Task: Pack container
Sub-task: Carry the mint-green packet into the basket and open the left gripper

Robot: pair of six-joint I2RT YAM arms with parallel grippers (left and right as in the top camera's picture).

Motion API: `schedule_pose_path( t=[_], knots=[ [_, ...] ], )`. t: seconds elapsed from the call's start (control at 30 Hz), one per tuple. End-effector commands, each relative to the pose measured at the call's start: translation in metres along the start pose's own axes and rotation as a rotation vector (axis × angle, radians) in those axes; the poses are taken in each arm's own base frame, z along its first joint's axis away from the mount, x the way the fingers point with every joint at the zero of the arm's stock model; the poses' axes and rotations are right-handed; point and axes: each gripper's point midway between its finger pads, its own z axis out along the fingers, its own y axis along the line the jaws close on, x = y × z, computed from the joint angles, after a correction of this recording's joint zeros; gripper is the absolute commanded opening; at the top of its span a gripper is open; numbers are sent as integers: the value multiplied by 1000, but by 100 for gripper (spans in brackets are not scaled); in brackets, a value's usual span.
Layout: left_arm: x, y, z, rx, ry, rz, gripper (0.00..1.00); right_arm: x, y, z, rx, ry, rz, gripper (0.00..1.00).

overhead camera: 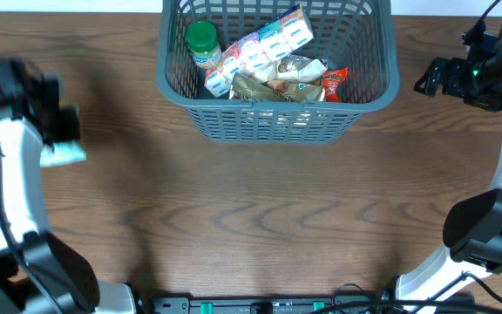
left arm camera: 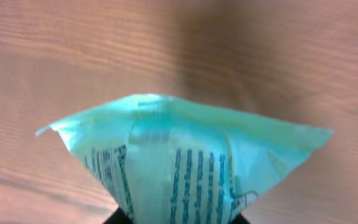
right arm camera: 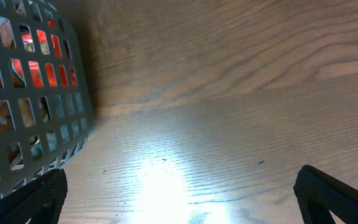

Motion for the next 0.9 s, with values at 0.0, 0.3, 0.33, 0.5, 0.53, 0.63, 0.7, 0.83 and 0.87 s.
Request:
schedule_pose_path(
  t=[0.0,0.3,0.33,0.5,0.53,0.63,0.7,0.83,0.87],
  knots=[
    [-61,-44,-75,39,-206,70,5,1,1,2,1,8,12,99],
    [-142,-218,-203,112,-738,837,6,2,1,2,1,9,2,99],
    [-147,-241,-209,101,-800,945,6,2,1,2,1,11,3,99],
    [-151,-296,-183,82,-844,1197,6,5,1,2,0,22,4,99],
    [-149,-305,-167,91,-817,1225,6,5,2,2,0,23,4,99],
    [-143,-323,-119,127,-722,1262,6,6,2,2,0,26,5,99],
    [-137,-333,-90,151,-663,1282,6,7,2,2,0,32,6,99],
    [-128,-343,-47,177,-577,1305,6,10,2,2,-1,44,7,99],
    [-125,-345,-38,184,-557,1306,6,10,2,2,-1,44,8,99]
  ],
)
